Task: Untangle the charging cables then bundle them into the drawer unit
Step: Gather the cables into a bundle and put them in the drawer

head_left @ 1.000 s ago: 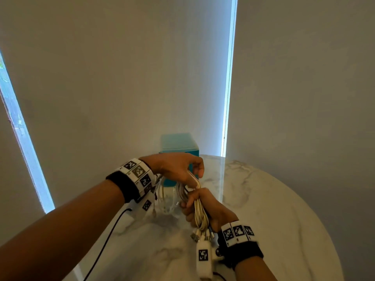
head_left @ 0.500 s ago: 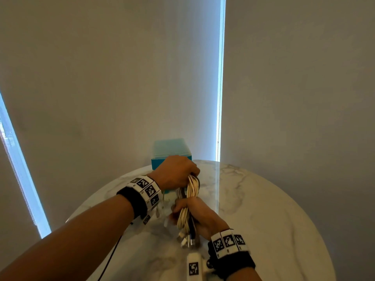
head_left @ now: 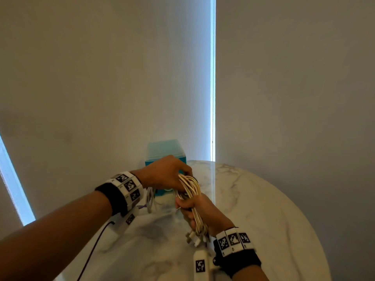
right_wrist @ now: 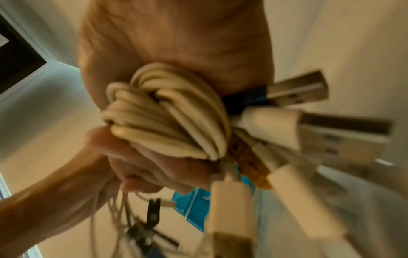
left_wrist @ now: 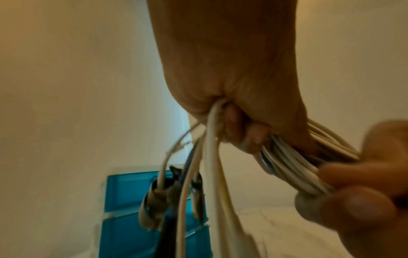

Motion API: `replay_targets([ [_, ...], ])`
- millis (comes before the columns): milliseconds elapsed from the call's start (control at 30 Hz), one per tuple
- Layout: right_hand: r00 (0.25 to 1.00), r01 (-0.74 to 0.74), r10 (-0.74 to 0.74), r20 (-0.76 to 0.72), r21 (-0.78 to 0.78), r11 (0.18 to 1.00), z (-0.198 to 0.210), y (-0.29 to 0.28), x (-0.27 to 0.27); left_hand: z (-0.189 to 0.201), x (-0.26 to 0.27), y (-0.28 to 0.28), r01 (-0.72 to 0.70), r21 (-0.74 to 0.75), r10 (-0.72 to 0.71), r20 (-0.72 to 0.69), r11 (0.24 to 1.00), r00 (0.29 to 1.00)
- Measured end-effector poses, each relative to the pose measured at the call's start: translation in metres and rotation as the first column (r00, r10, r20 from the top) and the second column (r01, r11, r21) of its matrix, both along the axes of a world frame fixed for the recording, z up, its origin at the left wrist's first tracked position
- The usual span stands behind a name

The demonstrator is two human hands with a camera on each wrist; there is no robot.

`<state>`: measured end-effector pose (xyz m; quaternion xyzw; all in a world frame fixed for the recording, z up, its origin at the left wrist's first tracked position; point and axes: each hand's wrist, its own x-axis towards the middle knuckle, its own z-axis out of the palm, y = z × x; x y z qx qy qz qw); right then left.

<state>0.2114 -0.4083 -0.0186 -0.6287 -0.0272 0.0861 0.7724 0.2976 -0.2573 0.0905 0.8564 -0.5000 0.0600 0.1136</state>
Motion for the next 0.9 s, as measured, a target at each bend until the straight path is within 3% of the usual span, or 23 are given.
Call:
replay_targets([
  [67,0.996,-0.082,0.083,0.014,-0.041,0.996,0.000,-0.001,0.000,0.004,-0.004,0.012,-0.010,0.042,0.019,-0.227,0.999,0.974],
  [133,0.987,-0.156,0.158,0.022,-0.077,0.985,0.002,0.005,0.000,0.009,-0.006,0.022,0.013,0.070,0.013,-0.363,0.997,0.932],
  [267,0.967,-0.238,0.247,0.056,-0.135,0.962,0.006,0.016,-0.005,0.007,0.001,0.036,0.147,0.115,-0.065,-0.529,0.982,0.846],
  [400,0.970,-0.204,0.230,0.083,-0.243,0.948,0.011,0.021,-0.013,0.009,0.016,0.049,0.182,0.108,-0.054,-0.704,0.977,0.709],
  [600,0.974,-0.182,0.211,0.082,-0.267,0.946,0.012,0.020,-0.015,0.009,0.025,0.058,0.195,-0.010,-0.127,-0.788,0.981,0.603],
  [700,0.986,-0.129,0.149,0.078,-0.218,0.967,0.010,0.017,-0.014,0.009,0.028,0.069,0.121,-0.193,-0.227,-0.820,0.974,0.526],
  [767,0.997,-0.044,0.054,0.052,-0.171,0.984,0.009,0.018,-0.010,0.006,0.026,0.068,0.000,-0.271,-0.217,-0.772,0.963,0.597],
  [900,0.987,0.144,-0.148,-0.055,-0.070,0.987,0.003,0.025,0.003,-0.012,0.012,0.042,-0.213,-0.323,-0.017,-0.584,0.922,0.812],
])
